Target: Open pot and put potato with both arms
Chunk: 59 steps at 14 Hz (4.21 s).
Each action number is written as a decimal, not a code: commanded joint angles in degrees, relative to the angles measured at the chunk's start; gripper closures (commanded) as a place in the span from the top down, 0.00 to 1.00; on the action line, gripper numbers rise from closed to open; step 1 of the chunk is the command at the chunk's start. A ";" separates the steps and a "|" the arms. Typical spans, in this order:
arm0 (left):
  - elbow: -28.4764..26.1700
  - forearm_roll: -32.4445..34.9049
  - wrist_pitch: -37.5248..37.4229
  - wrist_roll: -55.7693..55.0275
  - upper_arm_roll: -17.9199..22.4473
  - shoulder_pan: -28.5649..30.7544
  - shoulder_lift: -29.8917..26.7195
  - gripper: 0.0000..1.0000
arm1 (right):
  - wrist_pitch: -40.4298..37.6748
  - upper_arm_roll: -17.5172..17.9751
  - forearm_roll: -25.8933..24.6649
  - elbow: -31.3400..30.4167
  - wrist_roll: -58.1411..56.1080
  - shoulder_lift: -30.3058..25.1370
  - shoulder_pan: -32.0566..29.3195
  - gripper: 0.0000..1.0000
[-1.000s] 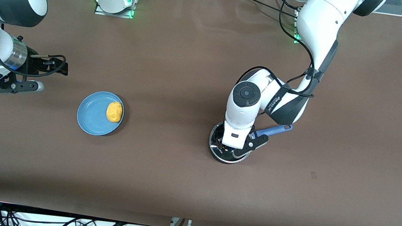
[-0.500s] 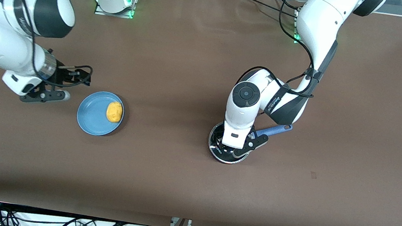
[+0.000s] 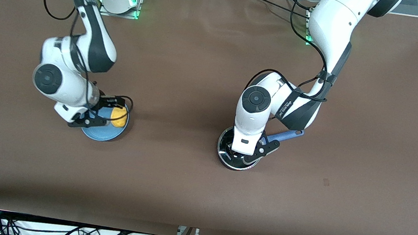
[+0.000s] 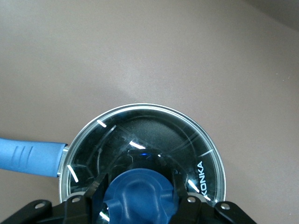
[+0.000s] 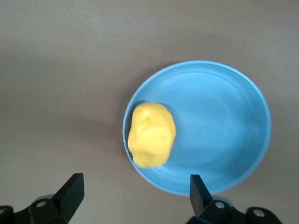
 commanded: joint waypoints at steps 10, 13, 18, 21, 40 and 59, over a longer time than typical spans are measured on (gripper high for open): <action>-3.40 -9.23 -4.87 61.72 -0.40 16.15 -8.95 0.41 | 7.90 -0.13 0.12 -0.03 -3.03 7.91 0.14 0.82; -8.39 -9.50 -6.28 75.72 0.56 22.47 -12.19 0.41 | 7.46 -0.30 0.12 0.06 -4.28 7.91 -1.35 0.73; -18.33 -10.72 -5.75 93.40 3.46 32.50 -17.21 0.42 | 6.93 -0.30 0.47 0.67 -4.11 7.39 -1.44 0.49; -24.47 -18.19 0.29 106.31 10.47 33.57 -17.48 0.42 | 0.11 -0.04 0.56 5.31 -4.02 6.59 -1.36 0.46; -34.00 -21.45 6.15 99.00 11.64 34.89 -21.34 1.00 | 26.53 2.42 21.91 37.31 52.39 27.50 25.71 0.52; -11.93 -8.88 -36.69 72.95 4.26 31.99 -36.29 1.00 | -19.25 -15.93 12.34 6.70 9.63 -16.55 14.91 1.00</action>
